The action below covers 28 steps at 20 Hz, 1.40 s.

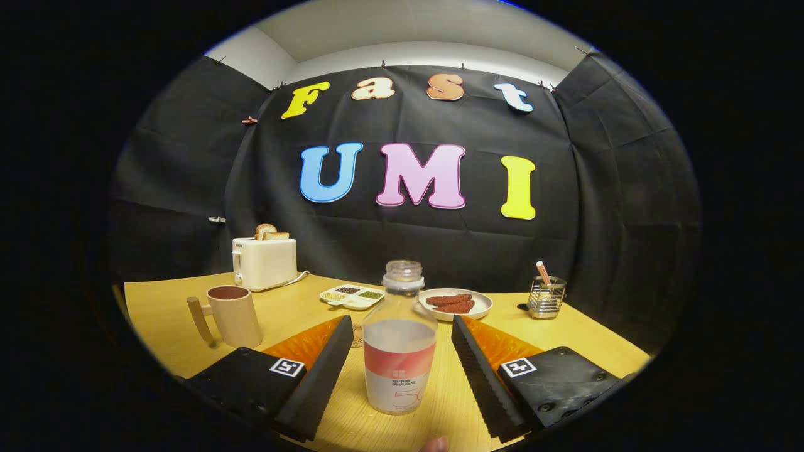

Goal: Take the bottle from table, then pour the juice into the cup, finally place the bottle on the coaster

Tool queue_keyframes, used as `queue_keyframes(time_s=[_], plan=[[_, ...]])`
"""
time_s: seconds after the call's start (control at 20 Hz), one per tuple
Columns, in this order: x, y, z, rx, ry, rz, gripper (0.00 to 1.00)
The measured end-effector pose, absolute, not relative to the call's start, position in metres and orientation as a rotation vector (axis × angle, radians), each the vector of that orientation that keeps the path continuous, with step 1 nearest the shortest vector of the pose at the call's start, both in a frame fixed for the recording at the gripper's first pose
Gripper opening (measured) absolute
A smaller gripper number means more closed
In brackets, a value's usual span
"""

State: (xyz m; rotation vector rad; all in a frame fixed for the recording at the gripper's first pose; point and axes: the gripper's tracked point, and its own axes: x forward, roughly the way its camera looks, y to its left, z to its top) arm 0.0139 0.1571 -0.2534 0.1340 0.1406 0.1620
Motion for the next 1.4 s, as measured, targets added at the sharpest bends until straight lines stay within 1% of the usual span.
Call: queue_keyframes(time_s=[0.3, 0.4, 0.45, 0.5, 0.55, 0.65, 0.8, 0.85, 1.0, 1.05, 1.2, 1.3, 1.4], plan=[[0.026, 0.158, -0.278, 0.153, 0.178, 0.117, 0.96], [0.027, 0.165, -0.288, 0.155, 0.207, 0.126, 0.85], [0.029, 0.163, -0.285, 0.156, 0.205, 0.123, 0.78], [0.029, 0.163, -0.286, 0.154, 0.222, 0.114, 0.78], [0.029, 0.161, -0.287, 0.145, 0.244, 0.107, 0.75], [0.032, 0.161, -0.268, 0.095, 0.247, 0.101, 0.73], [0.037, 0.16, -0.217, 0.006, 0.196, 0.096, 0.73], [0.038, 0.166, -0.206, -0.015, 0.202, 0.108, 0.73], [0.039, 0.172, -0.172, -0.122, 0.228, 0.077, 0.73], [0.039, 0.173, -0.163, -0.162, 0.239, 0.055, 0.71], [0.037, 0.181, -0.145, -0.34, 0.281, -0.001, 0.71], [0.038, 0.195, -0.134, -0.448, 0.276, 0.0, 0.71], [0.041, 0.213, -0.132, -0.523, 0.279, 0.03, 0.71]])
